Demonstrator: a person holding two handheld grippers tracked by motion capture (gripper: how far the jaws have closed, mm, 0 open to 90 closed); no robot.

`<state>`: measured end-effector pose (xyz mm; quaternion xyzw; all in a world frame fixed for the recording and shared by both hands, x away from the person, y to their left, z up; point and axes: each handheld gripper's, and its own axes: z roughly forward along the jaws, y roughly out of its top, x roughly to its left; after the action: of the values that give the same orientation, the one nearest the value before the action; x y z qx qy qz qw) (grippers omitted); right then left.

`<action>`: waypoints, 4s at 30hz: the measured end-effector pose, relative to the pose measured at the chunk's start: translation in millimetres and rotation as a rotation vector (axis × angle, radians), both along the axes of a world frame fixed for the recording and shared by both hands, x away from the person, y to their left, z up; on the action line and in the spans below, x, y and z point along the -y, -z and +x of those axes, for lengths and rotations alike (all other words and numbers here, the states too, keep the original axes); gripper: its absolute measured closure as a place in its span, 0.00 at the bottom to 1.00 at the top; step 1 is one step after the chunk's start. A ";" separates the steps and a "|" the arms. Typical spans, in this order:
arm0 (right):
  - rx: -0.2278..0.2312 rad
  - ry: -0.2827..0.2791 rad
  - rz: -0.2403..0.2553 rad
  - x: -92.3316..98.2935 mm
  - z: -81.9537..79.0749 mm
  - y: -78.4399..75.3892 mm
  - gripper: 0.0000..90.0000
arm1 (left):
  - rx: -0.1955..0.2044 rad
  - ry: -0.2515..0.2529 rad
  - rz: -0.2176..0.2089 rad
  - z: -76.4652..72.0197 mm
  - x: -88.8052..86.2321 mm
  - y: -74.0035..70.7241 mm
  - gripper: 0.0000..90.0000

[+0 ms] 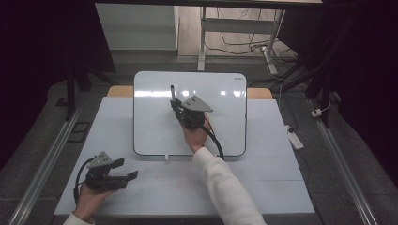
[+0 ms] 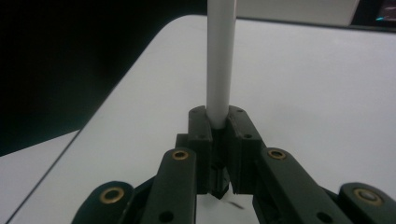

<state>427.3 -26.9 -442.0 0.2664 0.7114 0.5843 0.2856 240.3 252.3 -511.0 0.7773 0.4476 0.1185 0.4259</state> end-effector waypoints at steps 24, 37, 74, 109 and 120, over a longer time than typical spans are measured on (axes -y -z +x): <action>-0.004 -0.024 -0.016 -3.2 -7.0 6.2 0.90 | -0.002 0.003 0.004 0.5 1.2 0.6 0.24; 0.012 0.023 -0.015 11.9 -3.3 2.0 0.90 | -0.001 0.000 0.003 0.4 0.6 0.4 0.24; -0.068 0.069 0.048 126.9 -45.3 -27.8 0.90 | 0.021 -0.009 0.001 3.6 5.4 -2.4 0.25; -0.232 -0.233 -0.152 100.1 -129.4 22.8 0.90 | 0.217 0.282 -0.093 40.6 129.2 -91.7 0.36; -0.248 -0.274 -0.175 92.1 -131.6 27.3 0.90 | 0.198 0.356 -0.125 50.2 139.5 -85.4 0.77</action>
<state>295.7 -119.0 -469.3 0.2110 0.8188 0.5163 0.1357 290.6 112.8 -425.7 0.8007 0.2659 0.0891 0.5294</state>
